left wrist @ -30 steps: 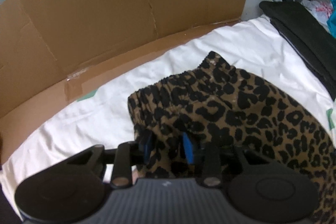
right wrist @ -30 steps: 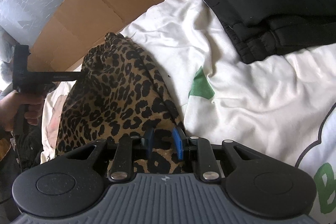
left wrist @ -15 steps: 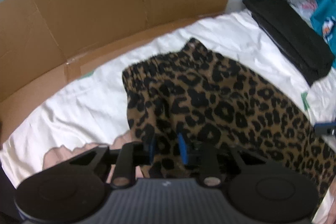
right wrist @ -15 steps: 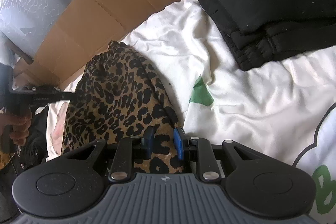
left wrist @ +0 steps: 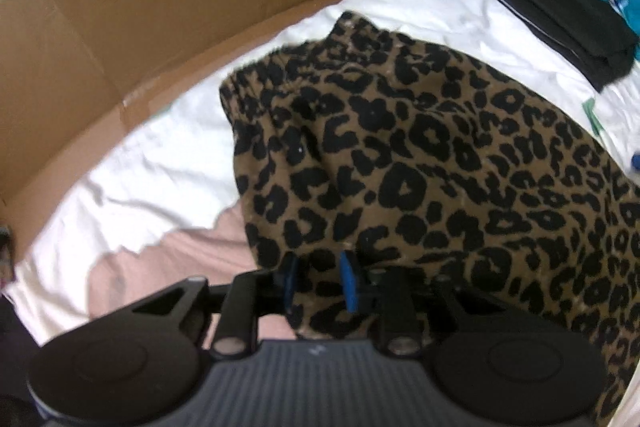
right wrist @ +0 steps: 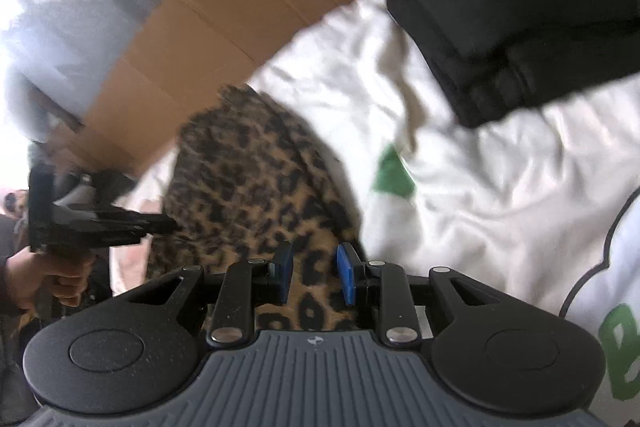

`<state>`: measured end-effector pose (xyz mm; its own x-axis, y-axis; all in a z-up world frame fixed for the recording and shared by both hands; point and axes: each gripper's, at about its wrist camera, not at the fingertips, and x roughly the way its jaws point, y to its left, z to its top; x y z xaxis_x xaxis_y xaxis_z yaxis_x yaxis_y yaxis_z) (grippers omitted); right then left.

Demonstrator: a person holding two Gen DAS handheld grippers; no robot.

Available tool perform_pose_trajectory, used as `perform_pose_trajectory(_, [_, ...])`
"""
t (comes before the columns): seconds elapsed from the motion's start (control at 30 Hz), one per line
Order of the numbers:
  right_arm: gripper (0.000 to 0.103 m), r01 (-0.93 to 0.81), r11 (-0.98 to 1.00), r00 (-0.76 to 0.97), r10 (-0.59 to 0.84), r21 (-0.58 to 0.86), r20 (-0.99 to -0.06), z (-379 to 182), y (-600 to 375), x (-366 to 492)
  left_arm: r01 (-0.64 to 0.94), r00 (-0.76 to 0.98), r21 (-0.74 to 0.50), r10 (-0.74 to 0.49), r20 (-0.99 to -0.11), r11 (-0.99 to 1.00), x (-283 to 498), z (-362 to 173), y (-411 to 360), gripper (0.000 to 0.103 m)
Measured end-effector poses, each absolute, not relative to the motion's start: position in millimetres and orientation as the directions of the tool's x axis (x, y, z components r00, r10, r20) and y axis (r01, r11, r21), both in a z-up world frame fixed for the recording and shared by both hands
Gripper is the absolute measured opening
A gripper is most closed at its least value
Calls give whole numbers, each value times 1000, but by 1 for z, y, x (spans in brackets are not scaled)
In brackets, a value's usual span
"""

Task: Fold clothes
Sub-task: 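Open the left tool and pull back from the folded garment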

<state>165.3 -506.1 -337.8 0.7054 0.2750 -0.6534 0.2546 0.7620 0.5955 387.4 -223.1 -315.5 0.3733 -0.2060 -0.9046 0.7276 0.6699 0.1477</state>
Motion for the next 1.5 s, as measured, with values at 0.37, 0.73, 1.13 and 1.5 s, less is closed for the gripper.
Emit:
perform_pose_trajectory(0.37, [29, 165, 776, 758, 295, 609, -581, -272, -500, 146, 622, 499, 94, -301, -813, 778, 406, -225, -181, 40])
perform_pose_trajectory(0.73, [37, 164, 850, 753, 219, 500, -621, -201, -500, 119, 544, 539, 72, -283, -793, 836, 382, -184, -124, 46])
perform_pose_trajectory(1.13, [57, 285, 893, 690, 61, 349, -721, -166, -500, 64, 444, 520, -76, -326, -790, 893, 291, -191, -53, 48])
perform_pose_trajectory(1.5, [58, 253, 895, 678, 107, 368, -727, -173, -501, 54, 329, 531, -154, -318, -785, 932, 226, -194, -6, 48])
